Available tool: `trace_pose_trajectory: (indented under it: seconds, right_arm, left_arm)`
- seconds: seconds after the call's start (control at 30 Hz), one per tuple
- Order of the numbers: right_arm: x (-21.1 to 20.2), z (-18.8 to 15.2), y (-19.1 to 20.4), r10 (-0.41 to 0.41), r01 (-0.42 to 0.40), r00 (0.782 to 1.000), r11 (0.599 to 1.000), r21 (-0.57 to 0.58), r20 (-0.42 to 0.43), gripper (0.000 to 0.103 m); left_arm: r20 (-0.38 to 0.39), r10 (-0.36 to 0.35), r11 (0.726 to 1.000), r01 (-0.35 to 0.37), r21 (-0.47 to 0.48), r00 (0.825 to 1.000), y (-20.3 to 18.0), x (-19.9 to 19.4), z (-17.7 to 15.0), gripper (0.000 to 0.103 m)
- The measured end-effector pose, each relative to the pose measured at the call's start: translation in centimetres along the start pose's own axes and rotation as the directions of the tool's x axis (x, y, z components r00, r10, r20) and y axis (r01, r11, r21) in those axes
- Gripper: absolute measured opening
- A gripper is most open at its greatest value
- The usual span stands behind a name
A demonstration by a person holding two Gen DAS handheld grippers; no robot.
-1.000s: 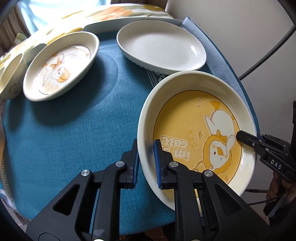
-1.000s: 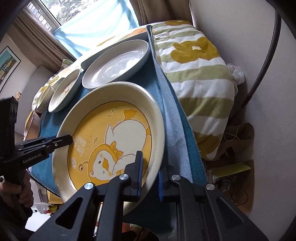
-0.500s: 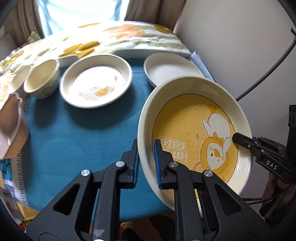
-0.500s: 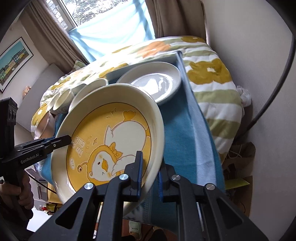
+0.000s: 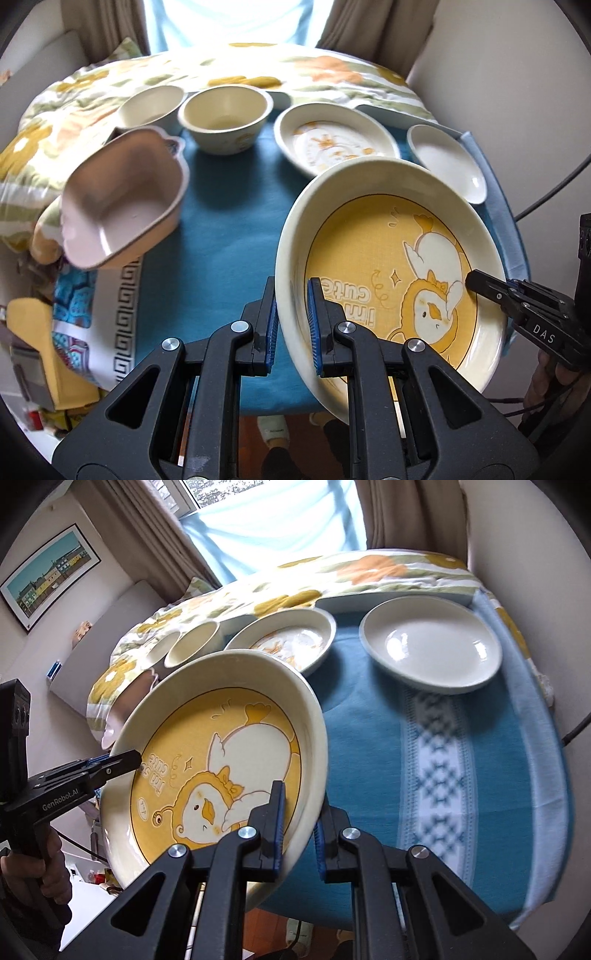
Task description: Organize plates and bowls
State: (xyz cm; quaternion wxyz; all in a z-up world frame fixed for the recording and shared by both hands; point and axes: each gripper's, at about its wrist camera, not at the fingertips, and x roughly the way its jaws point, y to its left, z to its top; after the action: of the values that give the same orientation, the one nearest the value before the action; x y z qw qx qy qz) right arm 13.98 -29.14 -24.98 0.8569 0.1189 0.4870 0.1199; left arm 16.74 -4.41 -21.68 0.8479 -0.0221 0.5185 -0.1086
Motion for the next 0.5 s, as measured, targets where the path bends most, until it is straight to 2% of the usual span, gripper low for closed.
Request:
trace_pose_trajectory:
  seconds: [0.27, 0.5]
  right_arm:
    - [5.6, -0.6, 4.0, 0.001, -0.001, 0.999, 1.000, -0.004, -0.032, 0.013]
    - [7.8, -1.1, 4.6, -0.014, 0.014, 0.999, 1.000, -0.001, -0.033, 0.013]
  left_arm:
    - [-0.007, -0.012, 0.999, 0.011, -0.050, 1.000, 6.8, 3.0, -1.2, 0.011]
    - [-0.023, -0.026, 0.999, 0.025, -0.048, 0.999, 9.4, 5.2, -1.5, 0.011]
